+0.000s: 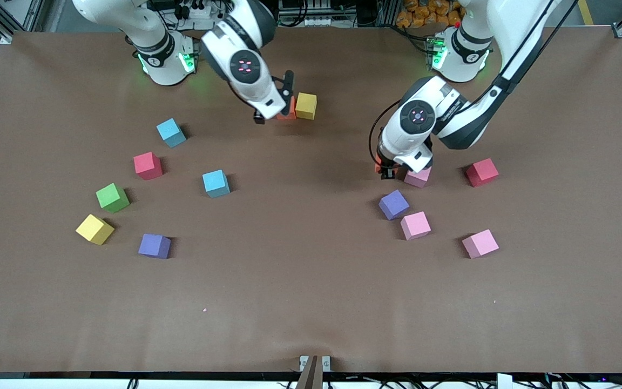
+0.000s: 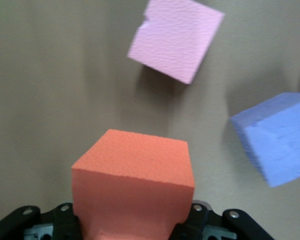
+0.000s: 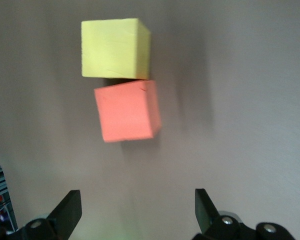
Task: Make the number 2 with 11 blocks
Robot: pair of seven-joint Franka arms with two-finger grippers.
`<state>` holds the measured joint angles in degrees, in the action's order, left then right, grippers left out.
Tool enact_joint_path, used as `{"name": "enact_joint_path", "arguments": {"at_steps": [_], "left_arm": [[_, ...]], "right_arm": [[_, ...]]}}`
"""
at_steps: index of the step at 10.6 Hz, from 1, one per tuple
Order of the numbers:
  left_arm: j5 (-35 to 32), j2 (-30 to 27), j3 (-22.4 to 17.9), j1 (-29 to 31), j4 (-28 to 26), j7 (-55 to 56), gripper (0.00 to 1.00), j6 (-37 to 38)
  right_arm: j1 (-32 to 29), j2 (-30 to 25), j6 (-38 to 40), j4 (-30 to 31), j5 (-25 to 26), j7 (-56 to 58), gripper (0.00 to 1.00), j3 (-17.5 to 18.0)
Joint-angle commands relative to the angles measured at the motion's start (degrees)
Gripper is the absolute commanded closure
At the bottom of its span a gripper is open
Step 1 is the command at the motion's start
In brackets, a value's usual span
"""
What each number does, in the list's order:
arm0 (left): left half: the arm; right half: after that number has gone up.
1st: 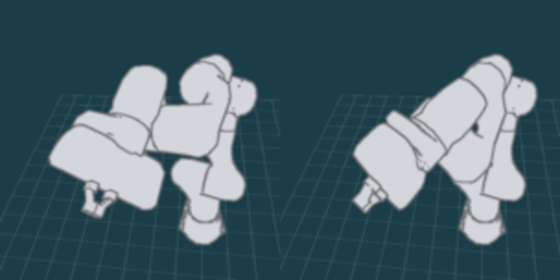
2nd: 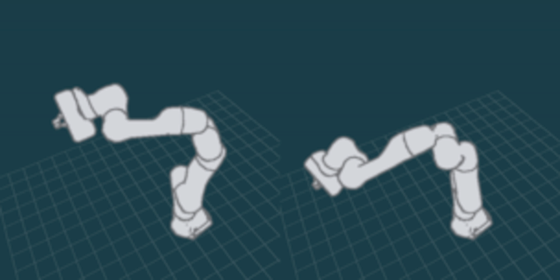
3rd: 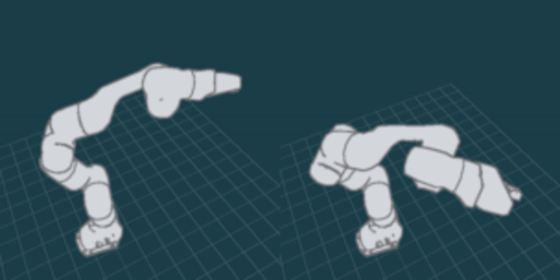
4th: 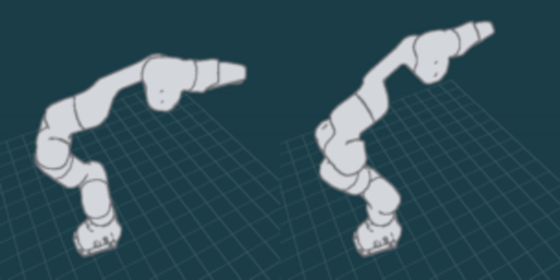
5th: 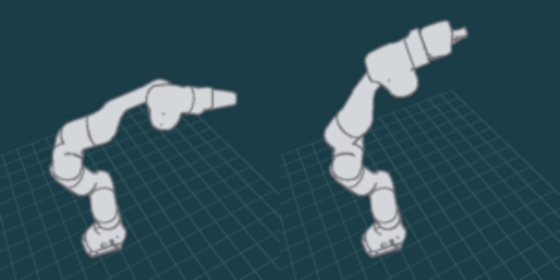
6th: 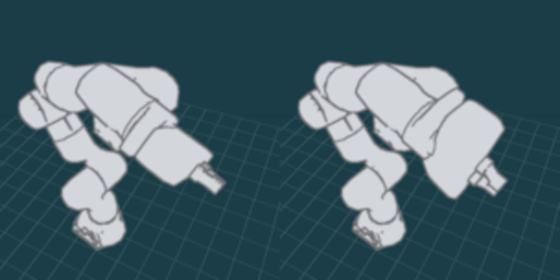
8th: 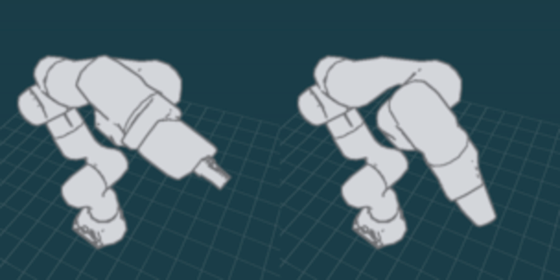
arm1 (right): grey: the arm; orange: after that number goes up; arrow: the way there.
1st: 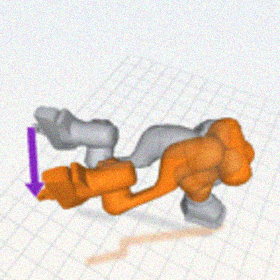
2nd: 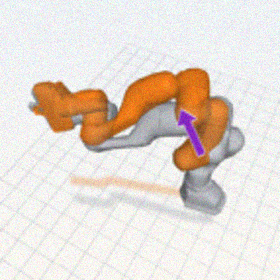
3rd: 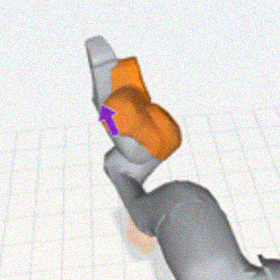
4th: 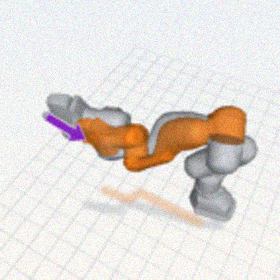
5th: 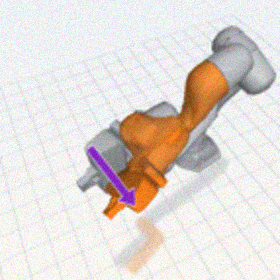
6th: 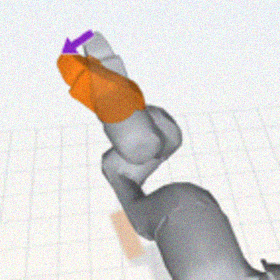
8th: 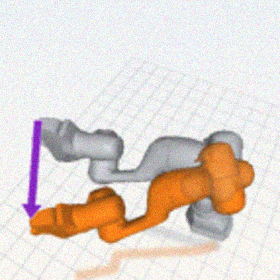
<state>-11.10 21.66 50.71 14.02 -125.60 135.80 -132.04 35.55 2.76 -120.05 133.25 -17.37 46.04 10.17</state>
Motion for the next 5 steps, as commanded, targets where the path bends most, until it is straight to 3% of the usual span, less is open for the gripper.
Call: {"name": "enact_joint_path", "arguments": {"at_steps": [1,3,5], "left_arm": [[2.22,-1.01,5.43,0.84,-3.16,3.05,0.87,-1.54],[2.4,0.66,6.94,-4.75,-4.91,7.79,0.87,-7.4],[2.4,3.11,6.85,-8.73,-4.75,12.19,0.87,-10.33]], "right_arm": [[-11.68,-5.03,1.66,1.05,-0.47,5.1,0.0,0.28],[-21.44,-8.19,-3.4,0.96,2.32,4.85,0.0,0.28],[-29.87,-7.77,-10.34,0.0,4.89,4.68,0.0,0.28]]}}
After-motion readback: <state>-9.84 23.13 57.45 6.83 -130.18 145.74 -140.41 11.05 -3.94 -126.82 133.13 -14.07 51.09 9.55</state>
